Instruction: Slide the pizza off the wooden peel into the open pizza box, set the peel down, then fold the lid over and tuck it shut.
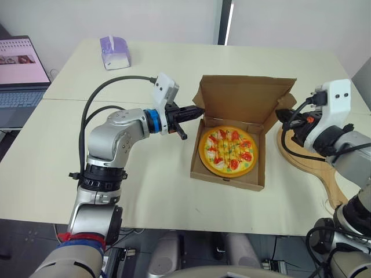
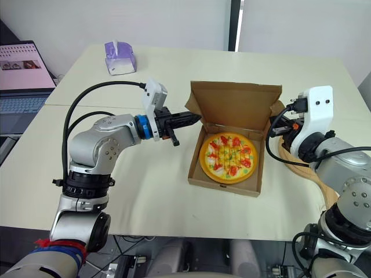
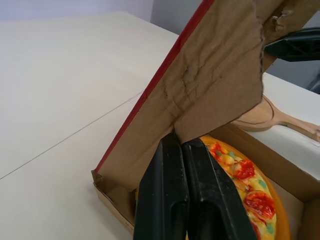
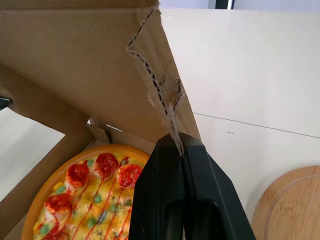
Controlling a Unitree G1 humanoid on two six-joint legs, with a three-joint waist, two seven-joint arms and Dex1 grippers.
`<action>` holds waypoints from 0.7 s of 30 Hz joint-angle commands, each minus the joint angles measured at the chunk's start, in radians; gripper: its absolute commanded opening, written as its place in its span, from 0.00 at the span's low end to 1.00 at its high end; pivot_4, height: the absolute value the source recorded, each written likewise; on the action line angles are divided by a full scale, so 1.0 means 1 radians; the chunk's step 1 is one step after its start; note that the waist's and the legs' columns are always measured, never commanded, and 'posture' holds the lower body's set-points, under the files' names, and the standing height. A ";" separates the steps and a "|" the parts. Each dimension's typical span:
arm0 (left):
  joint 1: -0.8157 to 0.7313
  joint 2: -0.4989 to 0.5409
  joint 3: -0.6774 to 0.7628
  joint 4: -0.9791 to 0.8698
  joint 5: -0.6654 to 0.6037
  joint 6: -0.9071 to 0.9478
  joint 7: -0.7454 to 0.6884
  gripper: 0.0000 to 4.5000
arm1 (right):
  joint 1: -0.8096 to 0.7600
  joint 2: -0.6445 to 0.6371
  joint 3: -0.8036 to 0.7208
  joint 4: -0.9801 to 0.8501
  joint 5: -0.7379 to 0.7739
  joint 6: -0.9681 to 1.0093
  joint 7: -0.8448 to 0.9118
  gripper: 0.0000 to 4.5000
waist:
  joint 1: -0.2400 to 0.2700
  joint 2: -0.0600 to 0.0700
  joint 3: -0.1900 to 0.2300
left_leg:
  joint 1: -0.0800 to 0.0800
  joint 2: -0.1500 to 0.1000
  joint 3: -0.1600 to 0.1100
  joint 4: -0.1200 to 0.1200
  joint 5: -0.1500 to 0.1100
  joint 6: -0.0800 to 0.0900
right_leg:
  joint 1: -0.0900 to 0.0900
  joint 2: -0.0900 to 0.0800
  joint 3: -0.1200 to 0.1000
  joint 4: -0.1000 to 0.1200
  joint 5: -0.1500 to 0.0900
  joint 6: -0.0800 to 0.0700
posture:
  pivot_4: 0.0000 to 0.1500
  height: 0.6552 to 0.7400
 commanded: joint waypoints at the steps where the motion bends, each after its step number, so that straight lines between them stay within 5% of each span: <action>1: 0.017 0.030 -0.012 -0.058 -0.037 0.001 -0.055 0.00 | 0.028 0.018 -0.007 -0.074 0.025 0.021 0.018 0.01 | -0.004 0.000 0.000 | 0.000 0.000 0.000 0.000 0.000 0.000 | 0.000 0.000 0.000 0.000 0.000 0.000 | 1.00 0.75; 12: 0.106 0.062 -0.031 -0.134 -0.043 0.000 -0.058 0.00 | 0.141 0.082 -0.024 -0.156 0.029 0.021 0.016 0.01 | -0.011 0.000 0.000 | 0.001 0.000 0.000 0.000 0.000 0.000 | 0.000 0.000 0.001 0.000 0.000 0.000 | 1.00 0.75; 21: 0.091 0.060 -0.002 -0.129 -0.056 -0.009 -0.036 0.00 | 0.085 0.133 -0.069 -0.160 0.069 0.021 0.015 0.01 | -0.011 0.000 0.000 | 0.001 0.000 0.000 0.000 0.000 0.000 | 0.000 0.000 0.000 0.000 0.000 0.000 | 1.00 0.75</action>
